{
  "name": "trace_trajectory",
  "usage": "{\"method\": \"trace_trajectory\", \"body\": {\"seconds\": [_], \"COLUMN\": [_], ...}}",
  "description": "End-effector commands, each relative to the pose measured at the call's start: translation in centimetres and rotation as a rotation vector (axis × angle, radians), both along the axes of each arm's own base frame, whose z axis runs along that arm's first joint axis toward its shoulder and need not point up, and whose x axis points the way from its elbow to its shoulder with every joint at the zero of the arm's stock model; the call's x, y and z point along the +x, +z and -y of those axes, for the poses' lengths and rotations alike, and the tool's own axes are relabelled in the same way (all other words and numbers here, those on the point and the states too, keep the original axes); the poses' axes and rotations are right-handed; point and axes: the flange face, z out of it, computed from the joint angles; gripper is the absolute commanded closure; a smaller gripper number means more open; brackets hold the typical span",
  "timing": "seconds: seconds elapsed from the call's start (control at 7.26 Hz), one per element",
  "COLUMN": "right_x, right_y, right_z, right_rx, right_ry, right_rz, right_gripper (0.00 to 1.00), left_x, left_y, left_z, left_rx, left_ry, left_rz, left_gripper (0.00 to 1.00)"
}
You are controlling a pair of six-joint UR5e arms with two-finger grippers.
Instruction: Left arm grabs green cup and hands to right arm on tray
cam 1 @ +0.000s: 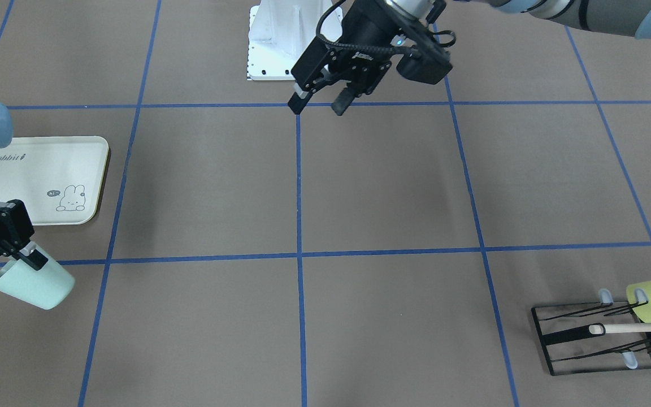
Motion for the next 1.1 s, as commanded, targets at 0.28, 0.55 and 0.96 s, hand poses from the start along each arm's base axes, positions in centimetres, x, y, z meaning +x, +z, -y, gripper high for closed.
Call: {"method": "trace_trajectory", "body": {"seconds": [0.28,0.55,0.96], "right_x": [2.0,2.3,1.7], "right_y": [11.2,7.0,2.2], "right_z": [-3.8,-5.7,-9.0], "right_rx": [0.081,0.05,-0.092], "right_ry": [-0.039,-0.155,-0.336], "right_rz": [-0.393,-0.56,-0.699], "right_gripper": [1.0,1.0,1.0], "left_x": [-3.4,-5.8,-9.4], "left_y": [6.9,10.6,14.3], "left_z": [2.3,3.1,3.7], "left_rx": [0.218,0.409,0.458], "left_ry": [-0.176,-0.081,-0.045], "left_rz": [0.42,0.603,0.706], "left_gripper": [0.0,0.0,0.0]}}
